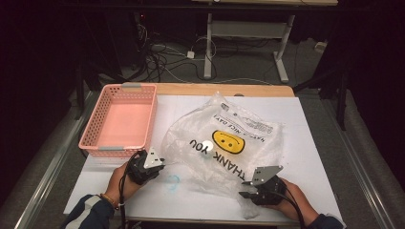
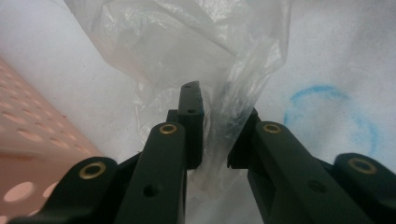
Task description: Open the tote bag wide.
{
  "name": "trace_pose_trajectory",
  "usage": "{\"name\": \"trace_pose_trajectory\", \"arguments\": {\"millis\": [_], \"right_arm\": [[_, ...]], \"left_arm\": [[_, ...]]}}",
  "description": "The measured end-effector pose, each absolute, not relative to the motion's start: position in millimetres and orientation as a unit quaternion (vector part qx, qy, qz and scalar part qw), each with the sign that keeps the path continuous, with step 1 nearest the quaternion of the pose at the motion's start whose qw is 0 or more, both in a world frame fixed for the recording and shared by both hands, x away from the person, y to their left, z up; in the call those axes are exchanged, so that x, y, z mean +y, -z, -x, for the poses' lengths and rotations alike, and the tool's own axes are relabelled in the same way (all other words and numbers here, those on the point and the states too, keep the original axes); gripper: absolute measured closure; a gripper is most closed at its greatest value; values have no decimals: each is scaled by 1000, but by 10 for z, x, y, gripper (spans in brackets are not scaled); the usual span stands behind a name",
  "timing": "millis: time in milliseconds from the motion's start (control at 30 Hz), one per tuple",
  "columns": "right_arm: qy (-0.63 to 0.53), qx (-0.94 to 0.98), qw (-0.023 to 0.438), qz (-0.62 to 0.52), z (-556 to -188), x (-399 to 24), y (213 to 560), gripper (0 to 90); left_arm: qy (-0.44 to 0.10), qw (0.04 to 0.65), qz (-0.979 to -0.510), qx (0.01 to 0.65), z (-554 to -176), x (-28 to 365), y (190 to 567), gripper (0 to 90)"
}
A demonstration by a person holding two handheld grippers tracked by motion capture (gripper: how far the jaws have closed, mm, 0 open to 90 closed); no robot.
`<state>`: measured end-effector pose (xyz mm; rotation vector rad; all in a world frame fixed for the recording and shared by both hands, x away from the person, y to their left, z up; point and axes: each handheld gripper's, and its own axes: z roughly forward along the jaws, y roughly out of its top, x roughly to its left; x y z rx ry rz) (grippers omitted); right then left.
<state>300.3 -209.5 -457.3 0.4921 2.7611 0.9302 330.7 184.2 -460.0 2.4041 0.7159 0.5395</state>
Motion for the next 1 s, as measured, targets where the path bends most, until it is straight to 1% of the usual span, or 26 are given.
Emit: {"name": "trace_pose_trajectory", "arguments": {"millis": [33,100,167,367,500,600,700,800,867,967,1000], "right_arm": [[-321,927,97,-166,-2997,-2106,4545,789],[-337,920,106,-171,-2987,-2122,4494,840],[-350,912,123,-174,-2972,-2131,4446,865],[-396,880,176,-195,-2984,-2198,4288,884],[-410,865,199,-209,-3051,-2251,4236,886],[-419,856,206,-223,-3126,-2289,4217,889],[-426,849,214,-229,-3194,-2332,4193,890],[-443,840,209,-234,-3243,-2384,4179,890],[-444,839,214,-229,-3264,-2399,4171,891],[-443,837,224,-231,-3294,-2406,4149,893],[-444,836,228,-231,-3309,-2410,4139,893]], "left_arm": [[-201,288,-898,266,-3304,1847,4587,787],[-201,298,-894,266,-3294,1854,4559,800],[-203,307,-891,265,-3284,1862,4529,812],[-211,336,-883,250,-3253,1857,4470,830],[-216,349,-879,242,-3273,1837,4447,841],[-222,354,-877,239,-3318,1816,4442,842],[-225,371,-869,239,-3347,1806,4441,854],[-225,374,-867,241,-3371,1792,4441,856],[-228,374,-866,242,-3370,1785,4441,859],[-251,381,-857,238,-3349,1778,4403,860],[-251,385,-856,238,-3350,1772,4386,860]]}}
